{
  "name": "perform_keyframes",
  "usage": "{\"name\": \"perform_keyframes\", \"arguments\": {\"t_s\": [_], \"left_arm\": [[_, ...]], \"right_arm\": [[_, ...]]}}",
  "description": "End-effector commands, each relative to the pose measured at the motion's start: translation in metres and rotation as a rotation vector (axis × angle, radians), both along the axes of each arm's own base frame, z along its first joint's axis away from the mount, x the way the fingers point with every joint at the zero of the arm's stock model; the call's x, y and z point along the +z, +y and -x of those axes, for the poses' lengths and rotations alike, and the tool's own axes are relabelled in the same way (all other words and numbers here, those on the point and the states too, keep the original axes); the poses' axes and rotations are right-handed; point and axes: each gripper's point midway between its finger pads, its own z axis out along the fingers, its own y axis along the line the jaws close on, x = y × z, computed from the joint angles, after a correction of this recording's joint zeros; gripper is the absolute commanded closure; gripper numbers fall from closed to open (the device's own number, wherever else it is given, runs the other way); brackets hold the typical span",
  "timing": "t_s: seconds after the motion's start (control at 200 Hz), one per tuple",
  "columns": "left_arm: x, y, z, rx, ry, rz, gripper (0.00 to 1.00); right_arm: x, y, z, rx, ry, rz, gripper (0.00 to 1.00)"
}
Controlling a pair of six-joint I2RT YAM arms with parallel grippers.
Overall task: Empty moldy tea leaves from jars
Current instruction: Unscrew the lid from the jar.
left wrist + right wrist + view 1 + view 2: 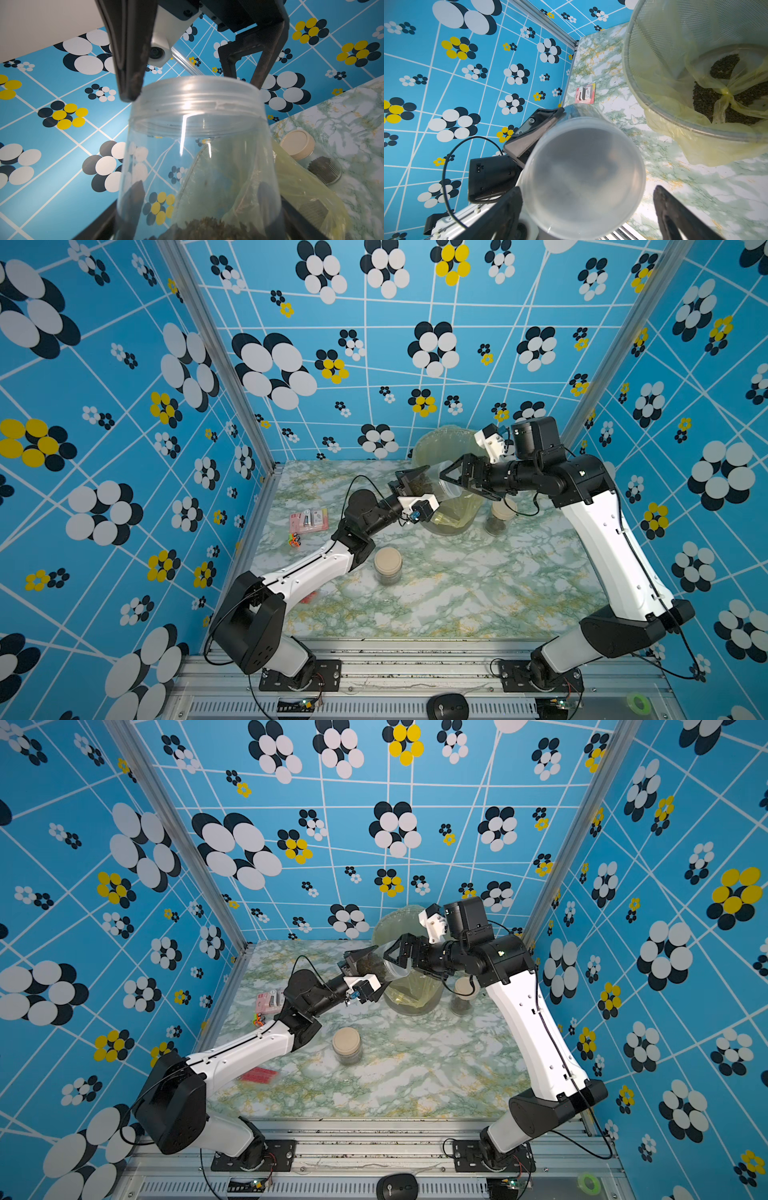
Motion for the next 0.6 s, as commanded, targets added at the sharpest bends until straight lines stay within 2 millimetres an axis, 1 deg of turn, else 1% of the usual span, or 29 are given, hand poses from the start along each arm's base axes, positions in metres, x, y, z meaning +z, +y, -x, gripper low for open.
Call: {"name": "perform_keyframes", "arguments": {"t_s": [0.0, 0.125, 0.3, 0.465, 0.595], "left_arm": [[0.0251, 0.0046, 0.0064, 0.011, -0.083, 0.045, 0.4], [0.026, 0.0046, 0.0061, 0.013, -0.086, 0.049, 0.4], [0.0282, 0.004, 0.0077, 0.008, -0.089, 0.056, 0.41], [0.029, 0.0038, 0.0092, 0.008, -0.09, 0.06, 0.41], [0.0283, 0.0036, 0.0104, 0.006, -0.087, 0.059, 0.41]], "right_arm": [[0.0113, 0.0022, -0.0035, 0.01, -0.021, -0.036, 0.01], [0.0096, 0.0033, -0.0054, 0.012, -0.013, -0.04, 0.01], [0.0054, 0.0047, -0.006, 0.02, 0.0, -0.048, 0.05], [0.0057, 0.0041, -0.0068, 0.017, -0.003, -0.055, 0.02], [0.0055, 0.0032, -0.0067, 0.016, -0.001, -0.054, 0.07]]}}
